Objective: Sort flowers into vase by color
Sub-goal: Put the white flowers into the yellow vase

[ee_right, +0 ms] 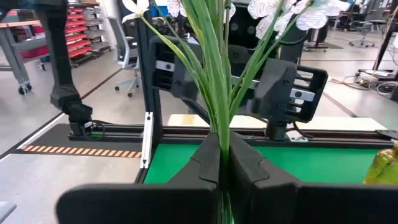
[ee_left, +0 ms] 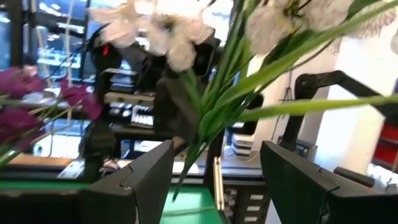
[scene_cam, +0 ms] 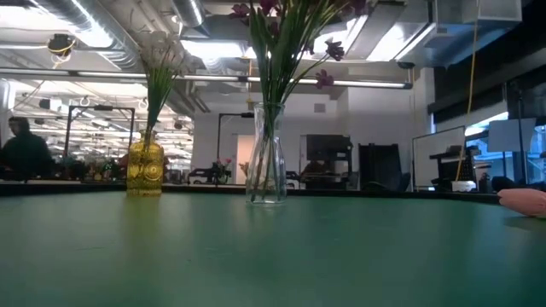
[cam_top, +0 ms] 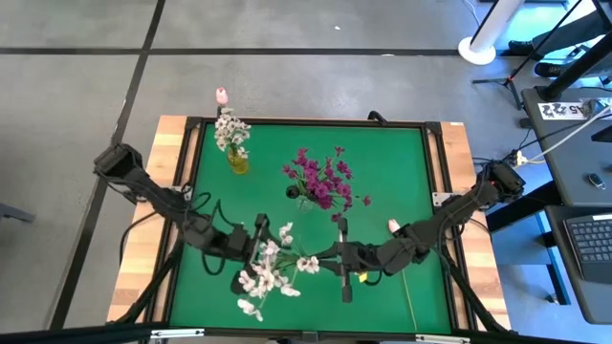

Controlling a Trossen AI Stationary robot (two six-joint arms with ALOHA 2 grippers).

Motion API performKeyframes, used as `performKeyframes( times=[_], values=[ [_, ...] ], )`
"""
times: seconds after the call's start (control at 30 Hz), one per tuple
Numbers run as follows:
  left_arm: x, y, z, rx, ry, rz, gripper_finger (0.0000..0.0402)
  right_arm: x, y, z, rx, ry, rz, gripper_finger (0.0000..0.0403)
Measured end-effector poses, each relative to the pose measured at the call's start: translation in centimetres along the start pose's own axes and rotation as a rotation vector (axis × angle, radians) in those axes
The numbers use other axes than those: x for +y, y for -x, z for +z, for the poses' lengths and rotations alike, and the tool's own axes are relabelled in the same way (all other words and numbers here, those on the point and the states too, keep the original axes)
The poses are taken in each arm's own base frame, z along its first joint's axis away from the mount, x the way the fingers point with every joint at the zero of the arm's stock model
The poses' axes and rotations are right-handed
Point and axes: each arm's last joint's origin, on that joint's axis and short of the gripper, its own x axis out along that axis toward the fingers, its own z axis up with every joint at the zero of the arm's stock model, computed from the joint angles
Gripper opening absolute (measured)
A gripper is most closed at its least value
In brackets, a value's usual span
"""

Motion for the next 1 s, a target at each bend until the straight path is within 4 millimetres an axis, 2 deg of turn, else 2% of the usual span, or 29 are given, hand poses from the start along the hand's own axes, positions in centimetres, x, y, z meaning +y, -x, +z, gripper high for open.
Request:
performKeyframes(
  times=[0.33, 0.7, 0.83, 1.0],
  values=[
    [-0.9, -3.1, 0.2, -0.021, -0.087, -0.058, 0.0235, 0.0, 0.0, 0.1, -0.005, -0.014, 0.001, 0.0011],
    [0.0, -3.6, 0.8, -0.069, -0.103, 0.136, 0.0233, 0.0, 0.0, 0.0, 0.001, -0.013, -0.003, 0.0013],
    [0.2, -3.5, 0.9, -0.069, -0.100, 0.203, 0.0205, -0.1, 0.0, -0.1, 0.005, -0.010, -0.009, 0.0014],
    [0.0, -3.5, 0.8, -0.067, -0.103, 0.197, 0.0129, -0.1, 0.0, -0.1, 0.005, -0.010, -0.012, 0.0014]
  ],
)
